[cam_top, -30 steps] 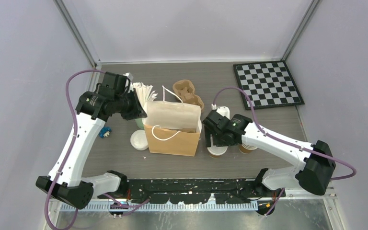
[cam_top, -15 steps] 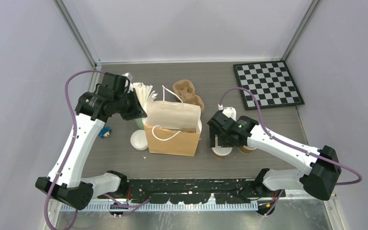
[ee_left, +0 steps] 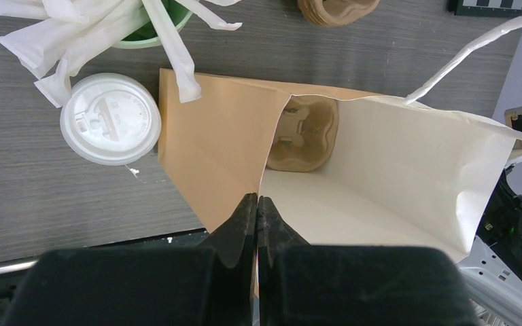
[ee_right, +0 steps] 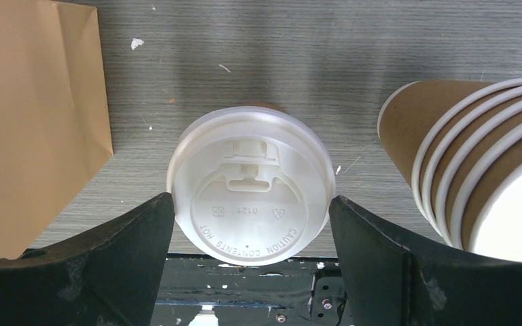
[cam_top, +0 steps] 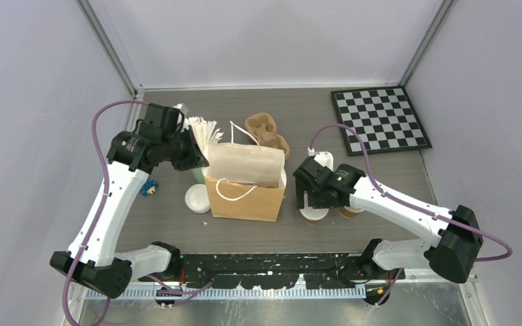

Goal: Pack the takeout coffee

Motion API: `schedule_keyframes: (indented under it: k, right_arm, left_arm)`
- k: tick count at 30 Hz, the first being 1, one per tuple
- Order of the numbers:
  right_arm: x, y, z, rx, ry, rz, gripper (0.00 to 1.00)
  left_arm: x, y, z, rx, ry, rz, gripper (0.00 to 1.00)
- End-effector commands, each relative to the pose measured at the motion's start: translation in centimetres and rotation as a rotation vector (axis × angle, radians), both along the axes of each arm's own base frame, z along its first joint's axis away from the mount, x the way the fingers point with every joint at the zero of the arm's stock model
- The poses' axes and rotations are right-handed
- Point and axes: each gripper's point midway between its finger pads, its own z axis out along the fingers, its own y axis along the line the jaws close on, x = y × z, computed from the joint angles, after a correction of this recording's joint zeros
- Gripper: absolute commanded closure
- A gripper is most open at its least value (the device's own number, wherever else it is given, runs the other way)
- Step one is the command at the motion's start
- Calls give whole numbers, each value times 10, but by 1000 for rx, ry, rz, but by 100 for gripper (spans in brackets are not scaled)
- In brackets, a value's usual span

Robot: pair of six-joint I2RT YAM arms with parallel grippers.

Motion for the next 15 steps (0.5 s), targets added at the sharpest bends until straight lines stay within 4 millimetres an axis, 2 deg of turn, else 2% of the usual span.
schedule_keyframes:
  k: [1,9,15]
  right_arm:
    - [3,-2,1,-16,-5,-7,12]
    - [10,-4,28,-9,-64,-12,12]
    - [9,-4,28,-5,-59,-6,11]
  left_arm:
    - [2,-4,11,-35,-51,-10,100]
    - [2,-4,11,-35,-55,-9,100]
    - [1,-4,10,-37,-52,-9,100]
